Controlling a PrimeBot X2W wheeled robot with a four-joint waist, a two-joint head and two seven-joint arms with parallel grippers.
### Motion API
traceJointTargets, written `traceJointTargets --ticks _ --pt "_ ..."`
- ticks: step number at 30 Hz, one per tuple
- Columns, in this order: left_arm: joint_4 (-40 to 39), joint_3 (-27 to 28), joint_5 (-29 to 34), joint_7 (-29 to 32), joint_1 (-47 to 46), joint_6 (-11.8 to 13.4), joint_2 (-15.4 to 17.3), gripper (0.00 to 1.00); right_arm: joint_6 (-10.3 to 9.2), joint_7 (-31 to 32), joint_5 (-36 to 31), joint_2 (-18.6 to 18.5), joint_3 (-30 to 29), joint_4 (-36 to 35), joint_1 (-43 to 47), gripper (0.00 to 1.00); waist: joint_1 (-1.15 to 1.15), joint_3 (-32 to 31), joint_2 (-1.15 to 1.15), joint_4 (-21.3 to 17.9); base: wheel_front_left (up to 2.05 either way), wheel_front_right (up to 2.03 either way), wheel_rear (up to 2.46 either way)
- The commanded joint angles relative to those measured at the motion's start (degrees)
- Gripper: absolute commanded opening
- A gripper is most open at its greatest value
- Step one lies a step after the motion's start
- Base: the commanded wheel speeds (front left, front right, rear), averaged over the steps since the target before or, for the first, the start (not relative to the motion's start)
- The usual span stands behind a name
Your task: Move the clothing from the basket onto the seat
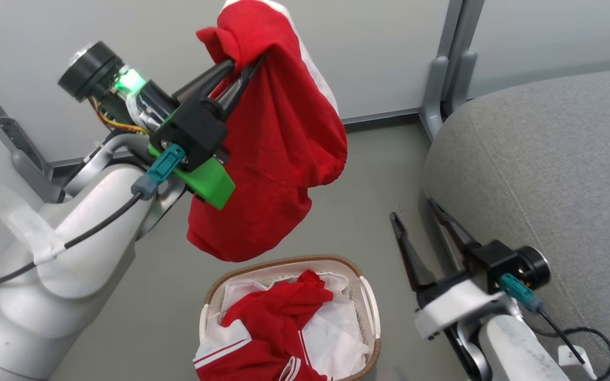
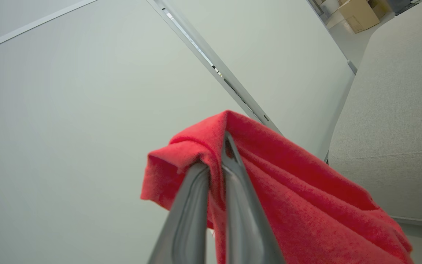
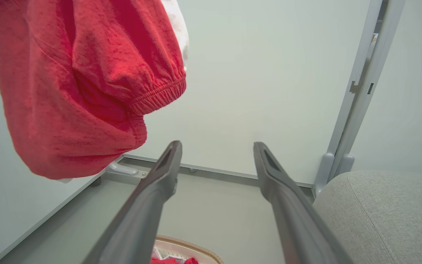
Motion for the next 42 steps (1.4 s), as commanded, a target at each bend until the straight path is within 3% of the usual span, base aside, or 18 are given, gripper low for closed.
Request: traceJointTargets --ticks 1,9,20,35,37,39,40,42 --pt "-0.1 -0.2 -0.5 0.2 -1.4 0.1 -0.3 0.0 -0.06 -0.3 0.9 -0.3 1.4 0.3 -1.4 1.0 0.01 0.0 0.0 0.0 0.0 0.0 0.0" --pt "-0.3 -0.8 -1.2 -0.6 -2.5 0.5 -1.6 0.0 -0.06 -0.2 8.4 -0.2 10.3 8.2 -7.8 1.0 0.01 0.0 0.0 0.4 0.0 0.0 0.0" --pt "-2.8 -2.2 -1.4 -0.7 -1.8 1.0 -2.4 0.0 -0.06 -0.2 12.0 -0.2 15.0 16.5 -16.9 1.0 0.01 0.3 0.0 1.2 0.0 0.0 0.0" --pt "-2.2 -2.7 -2.7 -0.7 1.2 2.2 -0.9 0.0 -0.06 -0.2 12.4 -0.2 19.5 8.9 -18.8 1.0 0.01 -0.2 0.0 1.0 0.0 0.0 0.0" --pt "-2.2 -2.5 -3.1 -0.9 1.9 2.6 -1.0 0.0 -0.06 -0.2 13.1 -0.2 19.0 8.6 -18.7 0.52 0.01 -0.3 0.0 1.0 0.0 0.0 0.0" --pt "-2.3 -2.3 -3.6 -1.2 2.4 3.0 -1.1 0.0 -0.06 -0.2 13.4 -0.2 18.8 8.9 -18.9 0.27 0.01 -0.4 0.0 1.1 0.0 0.0 0.0" --pt "-2.3 -2.2 -3.9 -1.2 2.8 3.3 -1.2 0.0 -0.06 -0.2 13.2 -0.2 18.8 9.2 -19.2 0.0 0.01 -0.4 0.0 1.2 0.0 0.0 0.0" --pt "-2.4 -2.1 -4.3 -1.5 3.4 3.7 -1.2 0.0 -0.06 -0.2 12.2 -0.3 18.2 9.7 -19.8 0.0 0.01 -0.5 0.0 1.3 0.0 0.0 0.0"
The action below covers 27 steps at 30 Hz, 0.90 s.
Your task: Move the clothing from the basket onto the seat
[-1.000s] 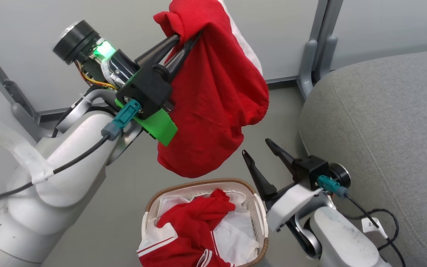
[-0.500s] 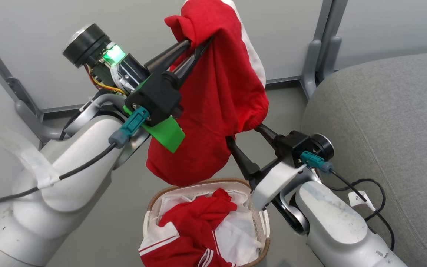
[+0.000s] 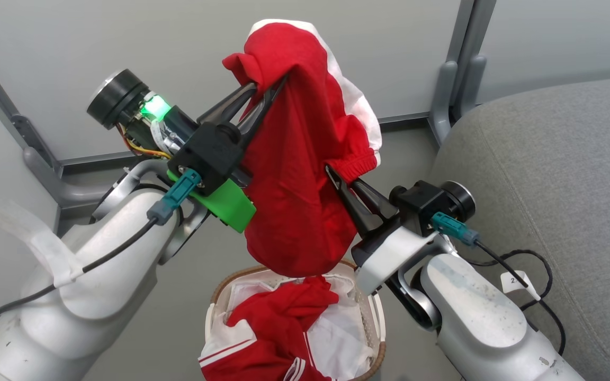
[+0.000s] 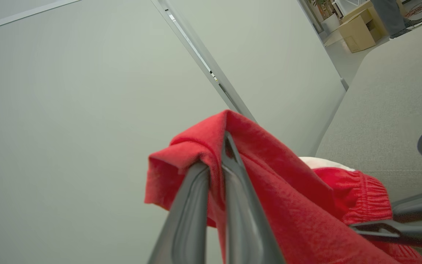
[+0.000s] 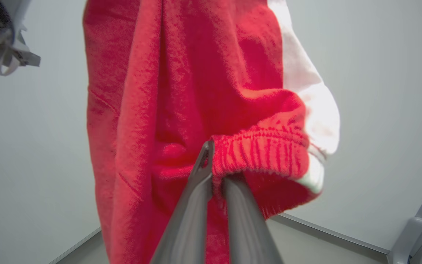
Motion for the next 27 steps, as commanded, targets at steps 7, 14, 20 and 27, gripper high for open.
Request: traceJointTargets --ticks 7,14,20,27 --pt "0.7 0.9 -2.2 -0.2 3.8 1.9 0.9 0.0 -0.06 -0.1 -2.5 -0.2 -2.5 -0.3 0.2 0.0 0.0 -0.3 0.0 0.2 0.0 0.0 0.0" --pt "1.8 2.3 -6.2 -0.6 9.0 4.0 0.1 0.28 -0.06 -0.1 -5.2 -0.2 -5.8 -0.9 0.6 0.0 0.0 -0.3 0.0 -0.2 0.0 0.0 0.0" --pt "2.9 3.1 -10.5 -1.9 15.7 5.9 -1.8 1.0 -0.06 -0.1 -8.0 -0.2 -8.8 -1.5 0.5 0.0 0.0 -0.1 0.0 -0.3 0.0 0.0 0.0" --pt "5.4 3.8 -14.0 -3.6 23.2 7.1 -3.8 1.0 -0.06 -0.1 -11.0 -0.5 -11.3 -1.8 0.8 0.0 0.0 0.4 0.0 -0.6 0.0 0.0 0.0"
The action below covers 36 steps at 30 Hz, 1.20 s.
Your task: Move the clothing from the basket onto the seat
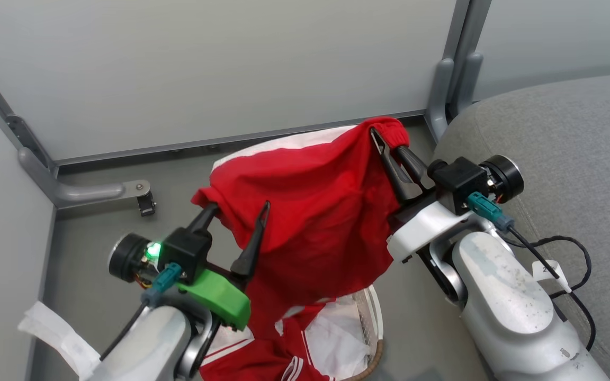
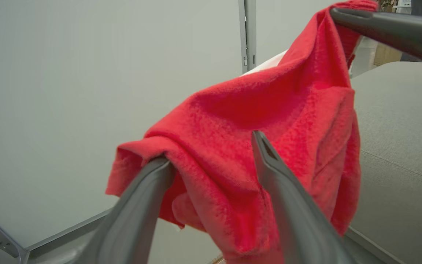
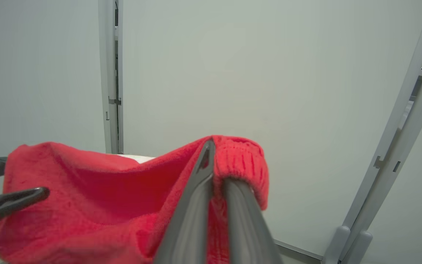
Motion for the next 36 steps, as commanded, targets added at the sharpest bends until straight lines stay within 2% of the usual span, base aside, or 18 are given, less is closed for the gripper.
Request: traceJointTargets --ticks 1,8,19,23,36 --pt "0.3 0.3 -0.7 -0.4 1.6 0.3 -0.7 1.0 -0.06 -0.1 -0.5 -0.4 -0.5 -0.3 1.1 0.0 0.0 0.1 0.0 -0.1 0.0 0.0 0.0" --pt "1.6 0.9 -1.6 -1.0 6.3 0.7 -1.8 1.0 -0.06 -0.1 -2.3 -1.5 -4.7 -1.3 2.5 0.0 0.0 0.6 0.0 -0.7 0.0 0.0 0.0" --pt "1.1 2.5 1.2 -1.1 8.2 -0.4 -3.3 1.0 -0.06 -0.1 -4.2 -4.7 -9.7 -2.6 5.0 0.0 0.0 1.9 0.0 -2.8 0.0 0.0 0.0" --pt "0.8 3.0 2.5 -1.1 8.7 -0.8 -3.6 1.0 -0.06 -0.1 -4.8 -5.3 -11.4 -3.4 6.3 0.0 0.0 2.8 0.0 -5.4 0.0 0.0 0.0" --pt "0.3 4.4 6.2 -1.0 6.9 -1.9 -4.8 1.0 -0.07 -0.1 -5.2 -5.1 -12.9 -7.1 5.0 0.0 0.0 9.5 0.0 -19.5 0.0 0.0 0.0"
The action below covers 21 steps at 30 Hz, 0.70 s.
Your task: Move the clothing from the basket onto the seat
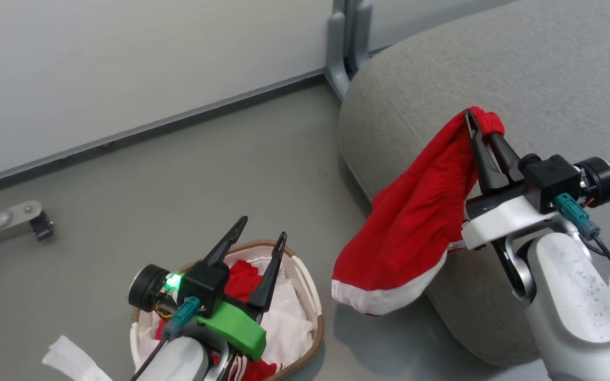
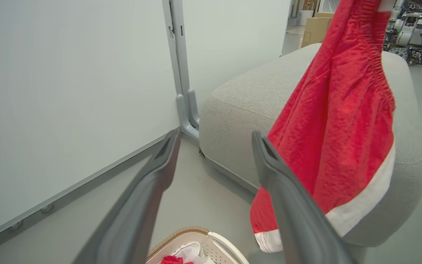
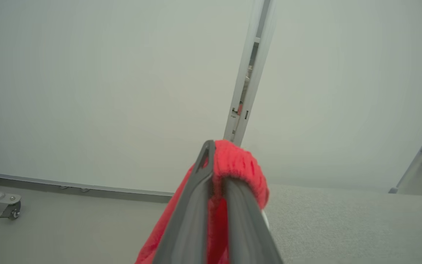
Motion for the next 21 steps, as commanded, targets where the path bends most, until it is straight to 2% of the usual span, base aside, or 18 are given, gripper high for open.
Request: traceJointTargets --ticks 1,5,10,14,21 --pt "0.3 0.2 0.8 0.0 -1.5 -0.4 0.0 1.0 -0.07 -0.1 -0.2 0.2 0.1 -0.4 -0.9 0.0 0.0 4.6 0.0 -6.3 0.0 0.0 0.0" --pt "0.9 -0.2 1.8 0.0 -2.4 -1.1 -0.2 1.0 -0.07 -0.1 0.0 0.8 0.7 -0.3 -1.5 0.0 0.0 6.3 0.0 -8.9 0.0 0.0 0.0" --pt "1.1 -0.6 2.8 0.0 -3.3 -1.6 -0.9 1.0 -0.07 -0.1 -0.1 0.9 0.7 0.3 -2.6 0.0 0.0 7.6 0.0 -9.7 0.0 0.0 0.0" --pt "0.8 -0.9 3.4 0.0 -3.8 -2.1 -1.3 1.0 -0.07 -0.1 -0.3 0.3 1.1 1.9 -3.8 0.0 0.0 8.3 0.0 -8.8 0.0 0.0 0.0" --pt "0.9 -1.7 4.2 0.0 -3.5 -2.5 -2.3 1.0 -0.08 -0.1 -0.7 -3.2 2.2 6.9 -10.7 0.0 0.0 10.0 0.0 -4.9 0.0 0.0 0.0"
